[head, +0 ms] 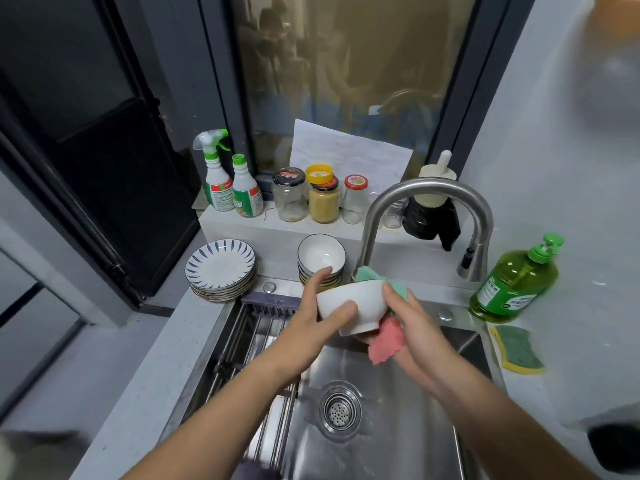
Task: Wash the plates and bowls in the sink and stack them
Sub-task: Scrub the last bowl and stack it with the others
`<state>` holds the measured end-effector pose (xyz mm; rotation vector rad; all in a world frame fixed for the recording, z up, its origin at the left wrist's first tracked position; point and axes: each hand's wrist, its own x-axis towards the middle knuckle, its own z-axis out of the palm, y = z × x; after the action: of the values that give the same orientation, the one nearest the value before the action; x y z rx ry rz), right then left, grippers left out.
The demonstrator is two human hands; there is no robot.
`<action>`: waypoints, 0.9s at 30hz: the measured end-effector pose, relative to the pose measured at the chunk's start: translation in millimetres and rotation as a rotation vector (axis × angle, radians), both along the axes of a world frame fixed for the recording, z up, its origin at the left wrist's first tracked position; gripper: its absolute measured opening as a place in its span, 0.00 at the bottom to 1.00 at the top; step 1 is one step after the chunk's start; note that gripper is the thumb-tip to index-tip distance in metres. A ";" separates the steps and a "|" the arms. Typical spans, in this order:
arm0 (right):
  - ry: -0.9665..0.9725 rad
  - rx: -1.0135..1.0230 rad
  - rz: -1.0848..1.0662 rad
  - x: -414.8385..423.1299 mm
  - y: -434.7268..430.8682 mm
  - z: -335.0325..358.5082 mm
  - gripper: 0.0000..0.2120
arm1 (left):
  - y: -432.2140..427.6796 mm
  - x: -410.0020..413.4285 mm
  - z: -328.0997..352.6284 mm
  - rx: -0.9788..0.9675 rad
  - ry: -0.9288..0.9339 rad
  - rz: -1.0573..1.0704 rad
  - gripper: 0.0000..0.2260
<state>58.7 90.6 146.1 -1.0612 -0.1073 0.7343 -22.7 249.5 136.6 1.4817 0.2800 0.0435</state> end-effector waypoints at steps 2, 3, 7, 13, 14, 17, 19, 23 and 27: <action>-0.105 -0.035 0.002 4.7 15.0 1.2 0.18 | 17.3 7.6 -4.9 -0.078 0.057 0.047 0.49; -0.144 -0.051 0.004 7.3 24.4 1.5 0.18 | 27.8 11.8 -5.7 -0.080 0.068 0.050 0.51; -0.153 -0.058 0.015 20.6 52.8 -7.0 0.19 | 64.4 27.6 -7.4 -0.005 0.052 0.005 0.52; -0.118 -0.297 -0.002 39.1 95.6 -7.4 0.15 | 118.7 58.7 -12.5 0.237 -0.002 -0.139 0.45; -0.169 -0.406 -0.020 43.9 102.2 -10.5 0.15 | 126.7 66.3 -15.0 0.299 -0.007 -0.167 0.42; -0.295 -0.577 -0.149 54.7 119.7 -15.4 0.14 | 148.0 91.0 -24.9 0.431 -0.064 -0.219 0.45; -0.284 -0.525 -0.258 62.8 129.5 -19.5 0.15 | 157.3 107.1 -29.1 0.509 -0.110 -0.249 0.52; -0.361 -0.456 -0.373 81.4 147.0 -35.8 0.18 | 168.2 138.0 -41.4 0.573 -0.179 -0.250 0.53; -0.439 -0.476 -0.408 87.0 159.5 -46.2 0.20 | 171.3 156.5 -59.1 0.574 -0.192 -0.211 0.52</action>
<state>145.7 250.1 99.9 -1.6308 -0.0881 0.1439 133.8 420.9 77.5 2.0538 -0.0570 0.1020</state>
